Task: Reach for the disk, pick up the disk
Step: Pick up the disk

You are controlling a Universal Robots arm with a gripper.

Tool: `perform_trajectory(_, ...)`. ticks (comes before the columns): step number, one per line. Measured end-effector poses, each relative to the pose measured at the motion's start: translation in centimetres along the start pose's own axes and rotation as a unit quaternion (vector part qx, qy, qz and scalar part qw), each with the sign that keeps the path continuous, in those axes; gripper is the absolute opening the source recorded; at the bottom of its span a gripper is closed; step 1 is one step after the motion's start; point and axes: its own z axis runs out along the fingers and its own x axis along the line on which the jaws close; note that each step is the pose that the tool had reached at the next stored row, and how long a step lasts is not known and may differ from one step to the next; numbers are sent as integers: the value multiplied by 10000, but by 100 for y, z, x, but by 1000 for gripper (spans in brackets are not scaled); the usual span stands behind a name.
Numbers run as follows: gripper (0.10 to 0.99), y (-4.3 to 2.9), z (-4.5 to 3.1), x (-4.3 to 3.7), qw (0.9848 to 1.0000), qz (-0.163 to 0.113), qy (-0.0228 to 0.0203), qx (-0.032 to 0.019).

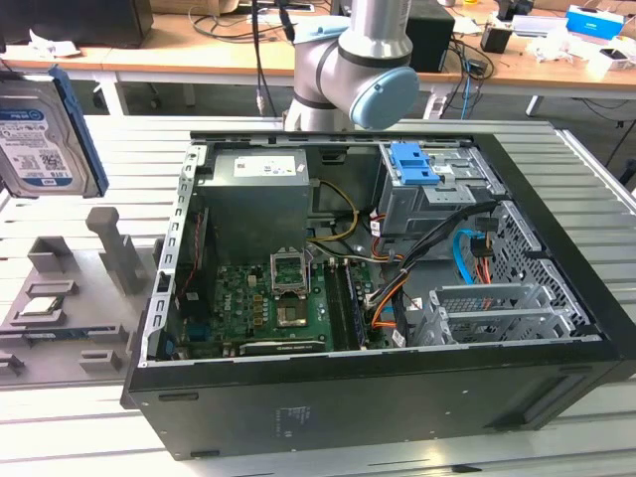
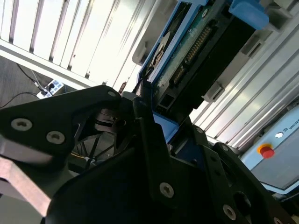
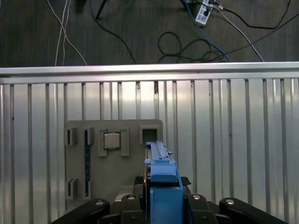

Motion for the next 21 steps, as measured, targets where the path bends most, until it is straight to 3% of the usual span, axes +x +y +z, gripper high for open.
perform_trajectory(2,365,-5,-70,-3,10000,1,0,0)
perform_trajectory(6,365,-13,-140,-6,10000,0,0,0)
perform_trajectory(13,365,-33,-385,-13,10000,0,0,0)
perform_trajectory(19,365,-44,-539,-19,10000,0,0,0)
perform_trajectory(21,365,-50,-635,-22,10000,0,0,-1)
